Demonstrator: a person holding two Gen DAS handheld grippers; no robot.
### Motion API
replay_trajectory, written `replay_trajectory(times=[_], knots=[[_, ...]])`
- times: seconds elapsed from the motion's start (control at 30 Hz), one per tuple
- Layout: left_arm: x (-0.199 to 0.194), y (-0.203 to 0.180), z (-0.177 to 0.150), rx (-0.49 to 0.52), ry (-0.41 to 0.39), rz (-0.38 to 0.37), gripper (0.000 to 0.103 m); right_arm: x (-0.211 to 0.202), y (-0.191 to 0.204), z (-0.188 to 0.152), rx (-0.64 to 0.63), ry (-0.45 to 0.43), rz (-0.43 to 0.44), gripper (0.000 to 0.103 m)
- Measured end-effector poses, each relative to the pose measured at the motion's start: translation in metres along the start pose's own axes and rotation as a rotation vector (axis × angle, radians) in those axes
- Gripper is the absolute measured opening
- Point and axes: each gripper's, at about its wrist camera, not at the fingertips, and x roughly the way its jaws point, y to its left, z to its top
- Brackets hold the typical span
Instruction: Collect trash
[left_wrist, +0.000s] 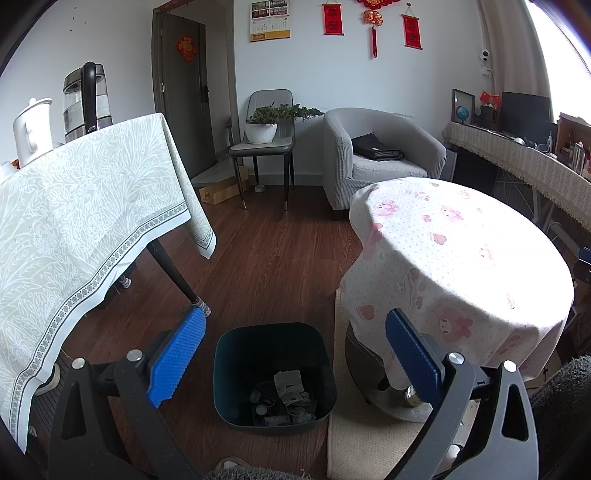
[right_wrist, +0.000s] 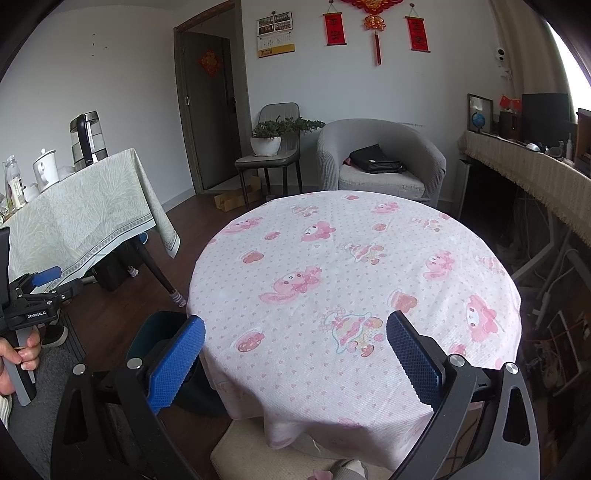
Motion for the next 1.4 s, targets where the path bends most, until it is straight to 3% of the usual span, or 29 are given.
replay_trajectory(times=[1.4], knots=[[0.0022, 0.0010, -0.0011, 0.002, 0.013, 0.005, 0.100, 0.0008, 0.0004, -0.0016, 0.003, 0.006, 0.002, 0.099]])
